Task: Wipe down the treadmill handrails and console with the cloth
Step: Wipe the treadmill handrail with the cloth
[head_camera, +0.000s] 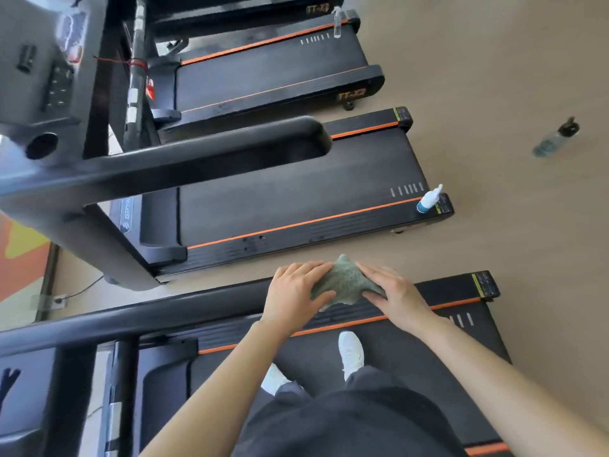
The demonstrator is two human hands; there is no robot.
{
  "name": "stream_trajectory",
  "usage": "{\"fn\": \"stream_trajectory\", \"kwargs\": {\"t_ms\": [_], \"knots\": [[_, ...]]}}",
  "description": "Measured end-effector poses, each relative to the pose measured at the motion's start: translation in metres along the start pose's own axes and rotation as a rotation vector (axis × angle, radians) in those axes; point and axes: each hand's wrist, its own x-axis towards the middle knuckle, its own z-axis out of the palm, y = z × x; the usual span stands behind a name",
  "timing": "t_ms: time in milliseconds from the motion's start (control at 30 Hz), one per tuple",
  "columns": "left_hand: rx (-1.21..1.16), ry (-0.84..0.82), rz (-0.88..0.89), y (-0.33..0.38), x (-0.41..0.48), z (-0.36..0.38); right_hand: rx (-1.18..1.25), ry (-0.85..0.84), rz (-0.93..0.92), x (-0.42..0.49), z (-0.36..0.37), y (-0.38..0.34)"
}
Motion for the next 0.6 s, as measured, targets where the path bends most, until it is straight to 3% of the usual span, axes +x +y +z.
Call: {"fn": "stream_trajectory", "kwargs": {"t_ms": [367,500,600], "knots": [[0.086,-0.127,0.051,0.034,0.035,0.019,0.233,-0.192,0.244,-0.005,-0.010,0.019],[0.073,-0.086,0.054,0.029,0.029,0.016,0.502,-0.130,0.317,0.002,-0.015,0.005],[0.064,-0.021,0.012,0.021,0.019,0.010,0.526,-0.093,0.307,0.005,-0.011,-0.013]]}}
